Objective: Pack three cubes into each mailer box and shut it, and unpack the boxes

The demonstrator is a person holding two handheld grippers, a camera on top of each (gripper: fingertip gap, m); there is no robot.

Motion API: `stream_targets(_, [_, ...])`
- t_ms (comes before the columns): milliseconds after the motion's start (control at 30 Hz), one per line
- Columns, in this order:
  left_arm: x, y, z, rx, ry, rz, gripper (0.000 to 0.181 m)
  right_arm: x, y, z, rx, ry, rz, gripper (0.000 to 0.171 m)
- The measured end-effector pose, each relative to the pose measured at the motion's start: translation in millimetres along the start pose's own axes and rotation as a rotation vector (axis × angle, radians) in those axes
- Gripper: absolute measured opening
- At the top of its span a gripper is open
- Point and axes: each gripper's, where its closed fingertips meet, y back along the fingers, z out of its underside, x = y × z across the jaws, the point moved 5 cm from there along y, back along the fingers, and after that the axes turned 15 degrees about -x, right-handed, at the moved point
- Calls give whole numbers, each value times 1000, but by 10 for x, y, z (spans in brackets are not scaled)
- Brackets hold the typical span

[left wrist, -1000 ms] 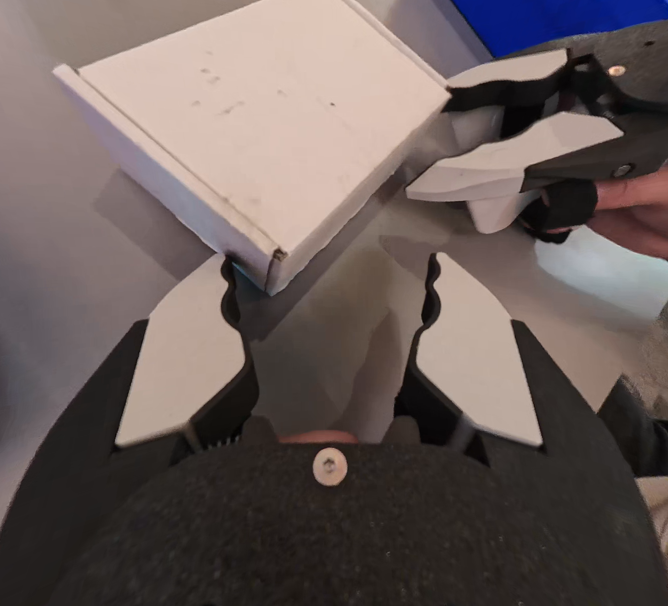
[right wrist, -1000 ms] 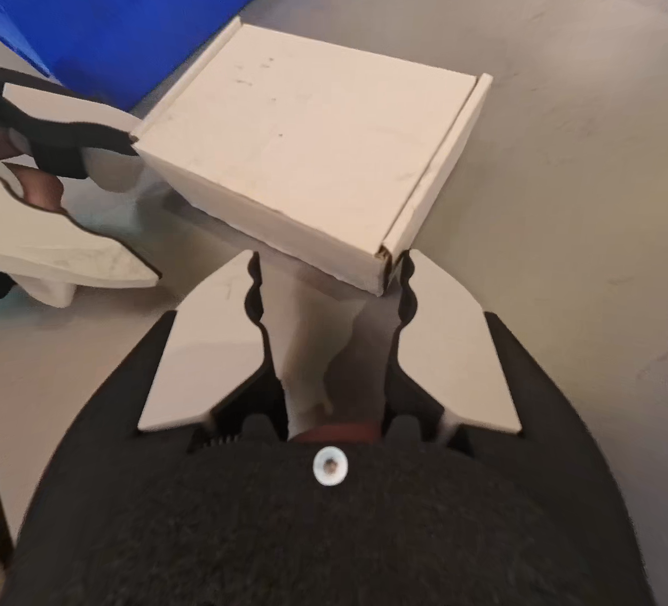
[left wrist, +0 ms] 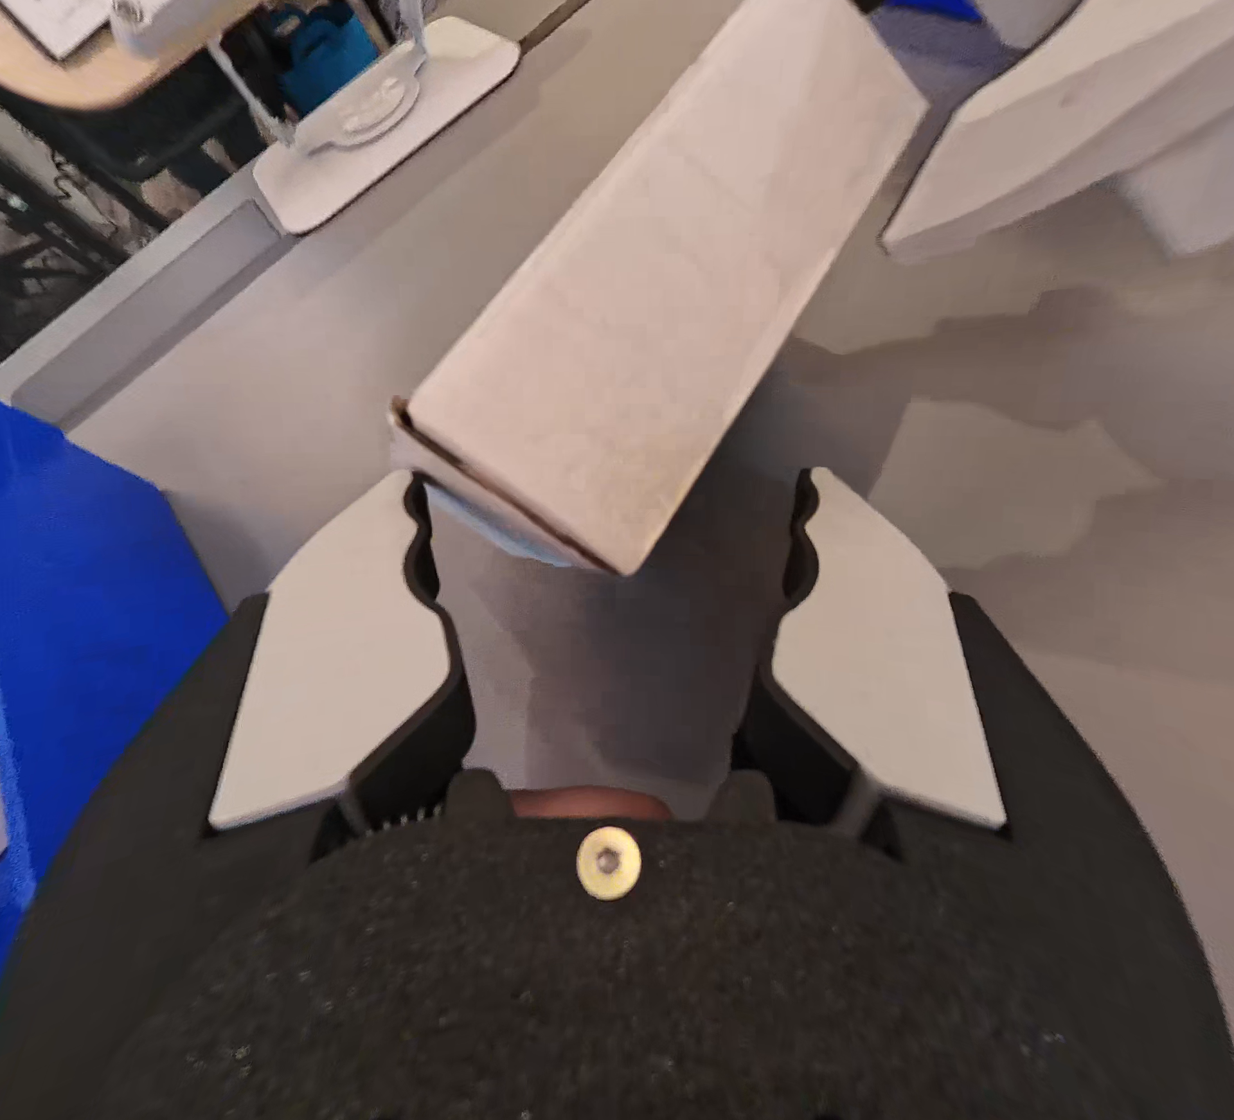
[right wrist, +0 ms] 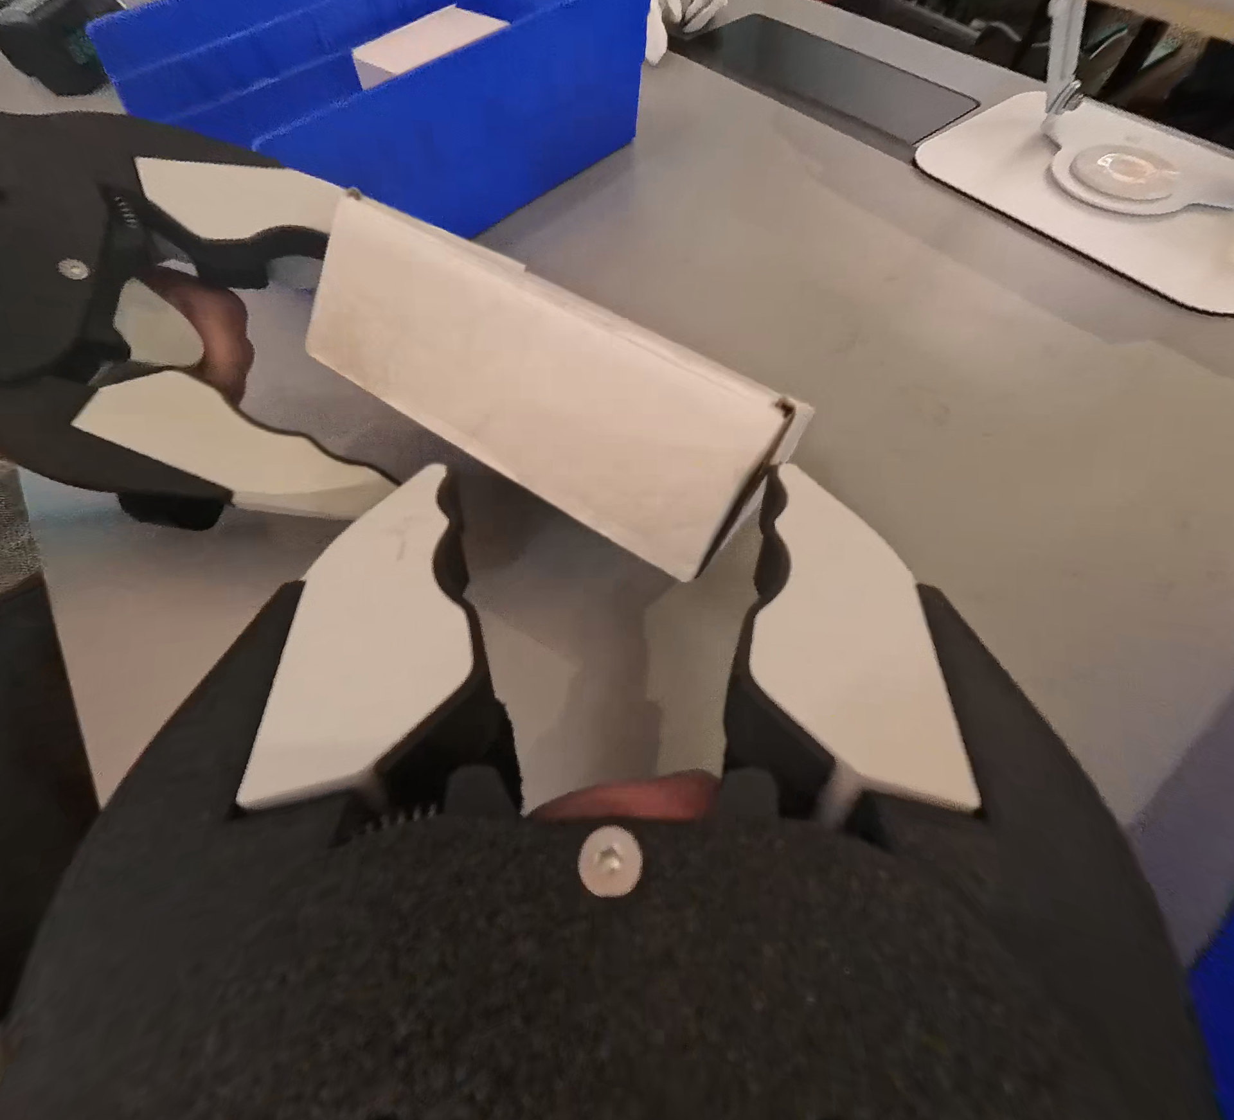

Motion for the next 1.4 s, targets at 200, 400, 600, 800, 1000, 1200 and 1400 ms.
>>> stream_targets(200, [229,282,-175,135,-8,153,88,105,254,110,-22,-15,30,79])
stream_targets(400, [223,136,-133,117,-40,93,88,103,166,136,-38,-9,43,79])
stream_targets(600, [31,1,20,109,-6,175,88,110,168,111,-39,39,63,78])
stream_targets(800, [120,-209,30,103,-149,266,75,112,207,139,-60,88,94,80])
stream_targets(1000, [117,-197,33,55,-140,324,72,-121,347,28,-23,537,413,68])
stream_targets(1200, [100,-200,39,39,-118,330,72,-240,224,-74,-119,822,565,63])
stream_targets(1400, [89,-201,66,28,-130,326,69,-313,217,-174,-122,947,609,62])
